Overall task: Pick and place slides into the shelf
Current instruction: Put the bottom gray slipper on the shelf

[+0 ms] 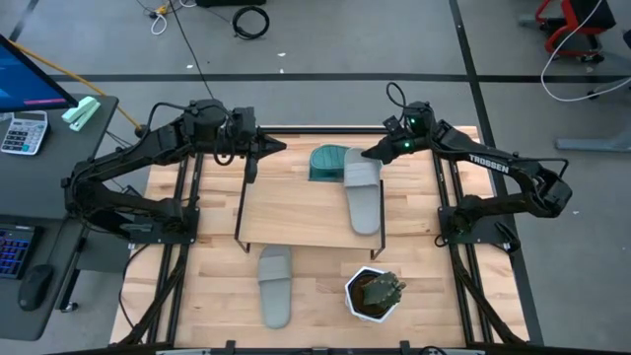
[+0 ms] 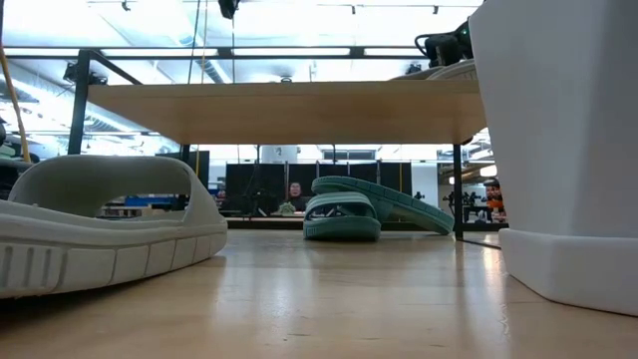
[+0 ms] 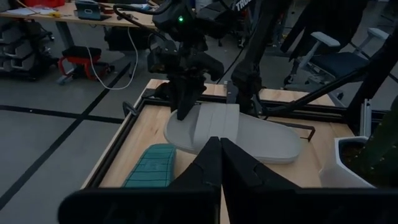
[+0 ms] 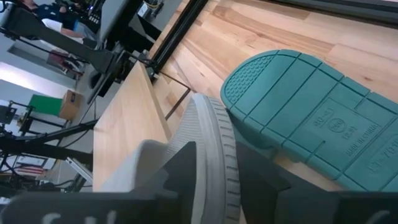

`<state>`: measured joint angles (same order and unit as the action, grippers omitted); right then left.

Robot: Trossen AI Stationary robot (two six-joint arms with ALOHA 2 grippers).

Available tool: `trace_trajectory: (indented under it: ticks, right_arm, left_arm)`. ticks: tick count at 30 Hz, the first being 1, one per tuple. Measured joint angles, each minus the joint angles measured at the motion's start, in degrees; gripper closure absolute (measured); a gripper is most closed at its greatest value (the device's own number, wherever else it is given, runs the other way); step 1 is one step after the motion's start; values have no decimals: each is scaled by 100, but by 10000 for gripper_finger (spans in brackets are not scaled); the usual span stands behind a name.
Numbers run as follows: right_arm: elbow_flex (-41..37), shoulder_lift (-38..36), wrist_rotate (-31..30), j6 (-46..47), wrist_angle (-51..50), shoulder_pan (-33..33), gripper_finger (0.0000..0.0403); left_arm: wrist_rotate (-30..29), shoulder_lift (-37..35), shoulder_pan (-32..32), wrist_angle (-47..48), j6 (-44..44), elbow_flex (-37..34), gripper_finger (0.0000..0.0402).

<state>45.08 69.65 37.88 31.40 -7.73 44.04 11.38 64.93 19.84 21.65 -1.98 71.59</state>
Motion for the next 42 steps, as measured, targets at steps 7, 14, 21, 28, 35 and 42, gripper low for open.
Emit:
trace_trajectory:
  ticks: [7, 14, 21, 28, 35, 42]
  right_arm:
    - [0, 0, 20, 30, 11, 2, 267]
    - [0, 2, 114, 4, 54, 2, 278]
    - [0, 2, 145, -7, 51, 4, 363]
    - [-2, 4, 162, 627, 569, 0, 373]
    - [-2, 4, 170, 890, 737, -35, 373]
    - [-2, 7, 74, 623, 338, -182, 373]
  left_arm:
    - [-1, 0, 0, -2, -5, 0, 380]
    - [-2, 0, 0, -2, -15, 0, 397]
    - [-2, 0, 0, -4, -15, 0, 382]
    - [-2, 0, 0, -4, -20, 0, 397]
    - [-2, 0, 0, -4, -17, 0, 382]
    - [-2, 0, 0, -2, -22, 0, 397]
